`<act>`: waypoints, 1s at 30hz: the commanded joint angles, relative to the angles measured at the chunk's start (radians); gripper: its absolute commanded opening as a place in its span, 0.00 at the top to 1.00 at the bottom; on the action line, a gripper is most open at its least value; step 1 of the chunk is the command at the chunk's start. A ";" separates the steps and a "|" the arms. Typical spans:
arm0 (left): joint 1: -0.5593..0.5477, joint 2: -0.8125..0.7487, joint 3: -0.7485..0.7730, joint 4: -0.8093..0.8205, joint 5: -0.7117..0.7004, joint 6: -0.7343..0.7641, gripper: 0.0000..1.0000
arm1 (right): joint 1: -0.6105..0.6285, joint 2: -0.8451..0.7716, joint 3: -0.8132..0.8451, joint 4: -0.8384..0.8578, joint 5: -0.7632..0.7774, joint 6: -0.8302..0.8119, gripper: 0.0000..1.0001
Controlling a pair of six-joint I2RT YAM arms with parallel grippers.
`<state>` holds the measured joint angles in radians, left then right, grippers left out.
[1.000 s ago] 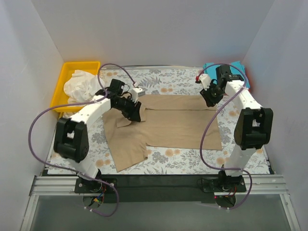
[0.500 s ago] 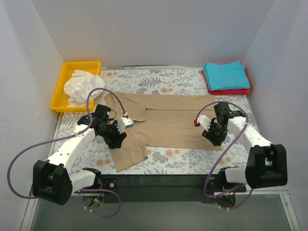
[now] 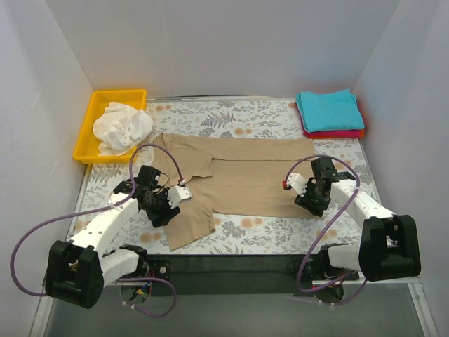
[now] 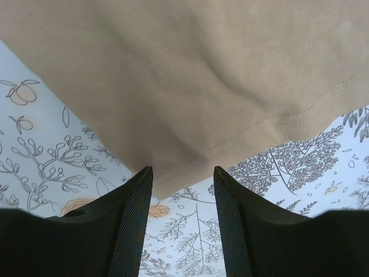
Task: Fold and stack the t-shirts
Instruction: Fold the tshirt
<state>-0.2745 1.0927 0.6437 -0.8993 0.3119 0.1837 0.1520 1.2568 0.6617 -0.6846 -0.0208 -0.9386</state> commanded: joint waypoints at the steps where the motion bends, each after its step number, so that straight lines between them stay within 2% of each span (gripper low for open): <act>1: 0.005 0.012 -0.009 0.082 -0.037 0.007 0.55 | 0.012 0.018 -0.013 0.066 0.012 0.011 0.55; 5: 0.004 0.033 -0.019 0.094 -0.033 0.008 0.55 | 0.030 0.033 -0.034 0.074 0.010 0.017 0.58; 9: 0.006 0.032 -0.030 0.100 -0.042 0.013 0.55 | 0.034 -0.014 -0.027 0.048 0.007 0.024 0.56; 13: 0.004 0.024 -0.007 0.082 -0.040 0.008 0.56 | 0.034 -0.086 0.018 -0.093 -0.014 0.003 0.57; 17: 0.004 0.016 0.010 0.054 -0.036 0.002 0.57 | 0.035 -0.157 0.004 -0.136 -0.011 -0.049 0.62; 30: 0.004 0.070 -0.027 0.105 -0.036 -0.010 0.57 | 0.037 -0.031 -0.091 -0.009 0.016 -0.058 0.63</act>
<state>-0.2741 1.1587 0.6212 -0.8238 0.2760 0.1749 0.1848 1.2091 0.5861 -0.7300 -0.0010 -0.9718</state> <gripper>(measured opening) 0.430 0.367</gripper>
